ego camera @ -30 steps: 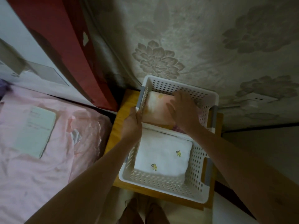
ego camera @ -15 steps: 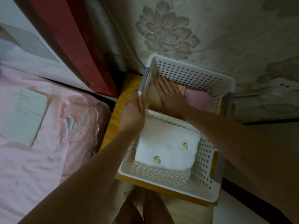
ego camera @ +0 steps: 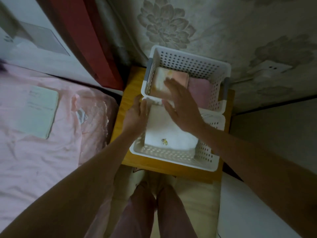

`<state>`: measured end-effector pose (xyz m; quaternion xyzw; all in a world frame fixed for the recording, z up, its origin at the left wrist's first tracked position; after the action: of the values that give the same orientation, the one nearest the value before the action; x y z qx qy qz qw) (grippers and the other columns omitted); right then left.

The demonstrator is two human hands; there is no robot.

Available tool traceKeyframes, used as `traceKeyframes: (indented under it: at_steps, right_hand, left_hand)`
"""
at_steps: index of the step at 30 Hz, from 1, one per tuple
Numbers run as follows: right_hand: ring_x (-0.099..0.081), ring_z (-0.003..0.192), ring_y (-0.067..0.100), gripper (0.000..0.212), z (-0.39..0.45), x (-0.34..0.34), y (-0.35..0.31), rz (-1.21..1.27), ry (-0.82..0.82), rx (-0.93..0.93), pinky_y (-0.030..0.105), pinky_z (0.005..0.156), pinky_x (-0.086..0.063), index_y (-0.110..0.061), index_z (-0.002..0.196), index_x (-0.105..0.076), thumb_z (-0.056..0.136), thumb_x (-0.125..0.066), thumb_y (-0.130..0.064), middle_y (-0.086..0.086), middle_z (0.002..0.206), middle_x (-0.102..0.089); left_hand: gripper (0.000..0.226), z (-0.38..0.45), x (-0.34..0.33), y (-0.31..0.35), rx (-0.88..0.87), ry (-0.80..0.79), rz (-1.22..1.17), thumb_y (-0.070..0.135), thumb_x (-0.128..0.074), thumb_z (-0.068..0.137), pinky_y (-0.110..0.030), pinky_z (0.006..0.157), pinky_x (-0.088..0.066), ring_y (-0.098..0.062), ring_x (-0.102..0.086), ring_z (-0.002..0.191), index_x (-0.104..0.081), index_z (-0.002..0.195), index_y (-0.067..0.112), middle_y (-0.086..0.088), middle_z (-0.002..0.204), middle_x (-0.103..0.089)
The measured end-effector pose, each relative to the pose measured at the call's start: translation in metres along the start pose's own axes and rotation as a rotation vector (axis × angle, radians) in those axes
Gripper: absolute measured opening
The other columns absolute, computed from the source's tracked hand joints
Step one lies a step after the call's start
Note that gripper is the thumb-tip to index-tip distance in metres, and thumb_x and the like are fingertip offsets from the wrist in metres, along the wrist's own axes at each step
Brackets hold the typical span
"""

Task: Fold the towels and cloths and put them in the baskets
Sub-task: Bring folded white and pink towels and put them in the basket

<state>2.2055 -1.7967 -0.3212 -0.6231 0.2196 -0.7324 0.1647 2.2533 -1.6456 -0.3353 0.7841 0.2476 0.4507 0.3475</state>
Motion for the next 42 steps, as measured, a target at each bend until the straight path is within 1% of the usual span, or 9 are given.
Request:
traceKeyframes:
  at_steps: [5,10,17,23,26,28,33,36,42]
  right_hand:
    - [-0.019,0.146,0.025,0.074,-0.066,-0.052,-0.005,-0.251,-0.311,0.208,0.042,0.119,-0.018,-0.008,0.149,-0.027,0.094,-0.039,-0.056,0.01,0.156,-0.025]
    - [-0.002,0.148,0.026,0.094,-0.072,-0.089,0.015,-0.412,-0.394,0.195,0.048,0.12,-0.009,-0.015,0.153,-0.016,0.085,-0.032,-0.077,0.009,0.161,-0.008]
    - [-0.002,0.148,0.024,0.096,-0.069,-0.107,0.024,-0.447,-0.388,0.182,0.045,0.119,-0.005,-0.015,0.153,-0.014,0.084,-0.034,-0.077,0.007,0.161,-0.007]
    - [-0.015,0.146,0.029,0.078,-0.062,-0.075,-0.009,-0.343,-0.602,0.045,0.045,0.119,-0.01,-0.012,0.151,-0.022,0.091,-0.033,-0.061,0.011,0.159,-0.016]
    - [-0.042,0.13,0.03,0.05,-0.053,-0.026,-0.052,-0.282,-0.771,-0.003,0.041,0.103,-0.039,-0.011,0.142,-0.038,0.099,-0.042,-0.037,0.012,0.148,-0.037]
    - [-0.055,0.114,0.027,0.04,-0.046,0.003,-0.083,-0.285,-0.819,0.031,0.039,0.089,-0.047,-0.013,0.135,-0.045,0.1,-0.042,-0.033,0.008,0.132,-0.054]
    - [-0.059,0.091,0.026,0.023,-0.034,0.028,-0.202,-0.352,-0.827,0.236,0.036,0.074,-0.047,-0.01,0.107,-0.056,0.097,-0.046,-0.029,0.011,0.103,-0.063]
    - [-0.057,0.085,0.023,0.02,-0.057,0.014,-0.294,-0.439,-0.886,0.468,0.029,0.063,-0.037,-0.012,0.106,-0.055,0.098,-0.045,-0.027,0.011,0.107,-0.064]
    - [-0.057,0.107,0.026,0.034,-0.179,-0.037,-0.504,-0.449,-0.985,0.945,0.033,0.085,-0.044,-0.014,0.125,-0.054,0.097,-0.047,-0.031,0.007,0.123,-0.061]
  left_hand:
    - [0.035,-0.025,-0.005,-0.028,0.005,-0.008,-0.057,0.033,-0.027,0.104,-0.029,0.071,-0.039,-0.021,-0.06,0.092,-0.055,0.117,0.016,0.005,0.094,-0.061]
    - [0.035,-0.014,-0.012,-0.043,-0.05,0.031,-0.066,0.033,-0.028,0.104,-0.04,0.074,-0.048,-0.018,-0.061,0.081,-0.057,0.103,0.014,-0.004,0.087,-0.064]
    - [0.039,-0.013,-0.014,-0.043,-0.019,0.008,-0.069,0.038,-0.028,0.104,-0.025,0.072,-0.04,-0.009,-0.058,0.088,-0.059,0.114,0.017,0.011,0.095,-0.061]
    - [0.05,-0.047,0.024,-0.048,0.241,-0.246,0.025,0.047,-0.03,0.101,-0.03,0.076,-0.039,-0.02,-0.055,0.084,-0.06,0.116,0.01,-0.004,0.098,-0.06]
    - [0.042,-0.09,0.067,-0.058,0.397,-0.231,-0.004,0.038,-0.037,0.102,-0.039,0.094,-0.044,-0.031,-0.057,0.105,-0.06,0.119,0.008,-0.011,0.114,-0.06]
    - [0.03,-0.13,0.103,-0.059,0.432,-0.089,-0.036,0.037,-0.042,0.1,-0.039,0.088,-0.047,-0.03,-0.059,0.102,-0.063,0.101,0.016,-0.008,0.108,-0.062]
    - [0.037,-0.277,0.207,-0.067,0.495,0.175,0.192,0.039,-0.04,0.1,-0.037,0.092,-0.046,-0.025,-0.056,0.111,-0.058,0.123,0.016,-0.006,0.126,-0.06]
    - [0.042,-0.388,0.251,-0.091,0.631,0.267,0.312,0.04,-0.038,0.1,-0.04,0.097,-0.045,-0.026,-0.052,0.12,-0.049,0.133,0.017,-0.006,0.133,-0.054]
    - [0.042,-0.638,0.279,-0.146,0.962,0.455,0.24,0.04,-0.035,0.101,-0.036,0.096,-0.04,-0.024,-0.048,0.124,-0.046,0.135,0.019,-0.003,0.136,-0.052]
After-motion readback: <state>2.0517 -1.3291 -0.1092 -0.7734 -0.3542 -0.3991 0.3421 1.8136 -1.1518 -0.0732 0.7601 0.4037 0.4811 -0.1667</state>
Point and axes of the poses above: each hand's wrist, its own z-axis towards the middle knuckle, its own x-axis out of the back of the hand, y = z × x, the point moved 3 cm from there along z, towards the middle knuckle
